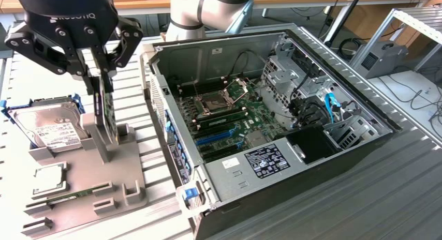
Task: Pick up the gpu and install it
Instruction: 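Pick up the gpu and move the gpu toward the slot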
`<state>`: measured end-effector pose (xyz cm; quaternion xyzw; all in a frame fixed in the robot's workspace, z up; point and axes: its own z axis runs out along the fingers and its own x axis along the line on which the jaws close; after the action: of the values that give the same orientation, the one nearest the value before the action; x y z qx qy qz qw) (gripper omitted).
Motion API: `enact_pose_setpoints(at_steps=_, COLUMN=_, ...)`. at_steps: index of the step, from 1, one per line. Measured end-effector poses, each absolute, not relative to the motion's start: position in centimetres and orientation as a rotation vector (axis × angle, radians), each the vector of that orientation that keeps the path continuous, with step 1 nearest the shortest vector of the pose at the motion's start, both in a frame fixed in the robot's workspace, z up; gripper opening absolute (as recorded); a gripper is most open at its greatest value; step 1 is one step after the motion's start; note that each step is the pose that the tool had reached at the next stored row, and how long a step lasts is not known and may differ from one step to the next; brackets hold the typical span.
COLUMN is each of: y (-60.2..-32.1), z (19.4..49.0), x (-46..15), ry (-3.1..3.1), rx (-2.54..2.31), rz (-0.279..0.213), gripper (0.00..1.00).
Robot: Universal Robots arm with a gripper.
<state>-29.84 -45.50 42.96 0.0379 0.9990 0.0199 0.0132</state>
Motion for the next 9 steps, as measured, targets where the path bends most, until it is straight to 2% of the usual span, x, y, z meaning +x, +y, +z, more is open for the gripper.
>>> enact_pose_setpoints(at_steps=9, y=-45.5, z=43.36, x=-29.85, ry=3.112, rx=0.118, rz=0.062, gripper=0.26)
